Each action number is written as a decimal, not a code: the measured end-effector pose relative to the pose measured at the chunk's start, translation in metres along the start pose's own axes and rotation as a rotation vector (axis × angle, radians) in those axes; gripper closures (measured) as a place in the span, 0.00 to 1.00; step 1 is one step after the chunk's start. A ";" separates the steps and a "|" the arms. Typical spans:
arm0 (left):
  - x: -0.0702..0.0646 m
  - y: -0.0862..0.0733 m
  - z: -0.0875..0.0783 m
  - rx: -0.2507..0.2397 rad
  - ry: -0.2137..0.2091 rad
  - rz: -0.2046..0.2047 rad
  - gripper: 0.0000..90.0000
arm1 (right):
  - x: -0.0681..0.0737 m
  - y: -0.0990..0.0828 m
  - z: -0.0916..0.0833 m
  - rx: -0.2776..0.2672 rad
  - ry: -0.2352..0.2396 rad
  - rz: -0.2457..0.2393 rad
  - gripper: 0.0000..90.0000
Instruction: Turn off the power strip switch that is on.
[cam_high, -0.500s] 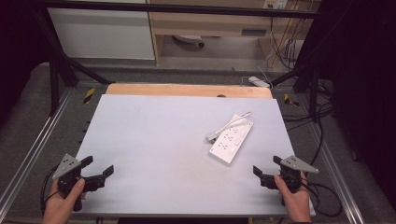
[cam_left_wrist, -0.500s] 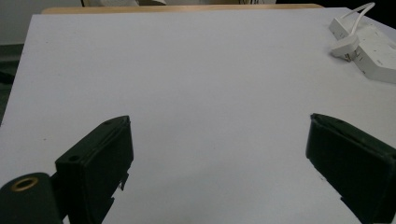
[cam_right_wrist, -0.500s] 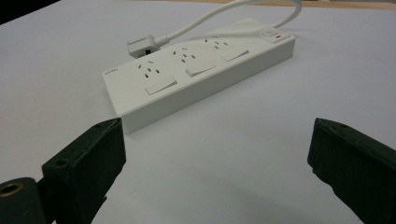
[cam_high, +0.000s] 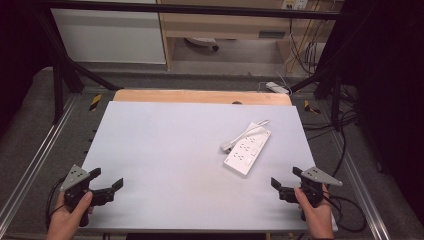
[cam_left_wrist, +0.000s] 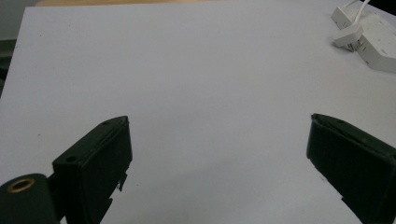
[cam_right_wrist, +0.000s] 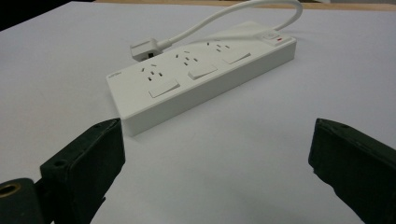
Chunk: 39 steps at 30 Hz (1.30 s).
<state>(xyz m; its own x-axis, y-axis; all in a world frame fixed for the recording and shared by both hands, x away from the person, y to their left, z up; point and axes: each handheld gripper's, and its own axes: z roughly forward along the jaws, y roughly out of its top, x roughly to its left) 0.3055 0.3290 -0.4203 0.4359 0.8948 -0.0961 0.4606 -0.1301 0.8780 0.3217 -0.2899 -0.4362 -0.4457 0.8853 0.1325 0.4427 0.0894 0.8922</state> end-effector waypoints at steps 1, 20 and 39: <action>0.000 0.000 0.000 0.002 0.001 0.002 0.07 | 0.000 0.000 0.000 0.002 -0.001 0.001 0.04; -0.002 -0.002 0.004 0.026 0.007 0.011 0.07 | 0.000 0.008 -0.008 -0.001 -0.037 0.019 0.03; -0.003 -0.004 0.006 0.045 0.008 0.010 0.07 | 0.005 0.047 -0.006 0.019 -0.094 0.004 0.05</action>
<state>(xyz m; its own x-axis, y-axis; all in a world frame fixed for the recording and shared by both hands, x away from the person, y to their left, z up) 0.3069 0.3246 -0.4263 0.4345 0.8968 -0.0830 0.4908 -0.1585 0.8567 0.3350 -0.2838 -0.3910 -0.3689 0.9246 0.0944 0.4594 0.0931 0.8833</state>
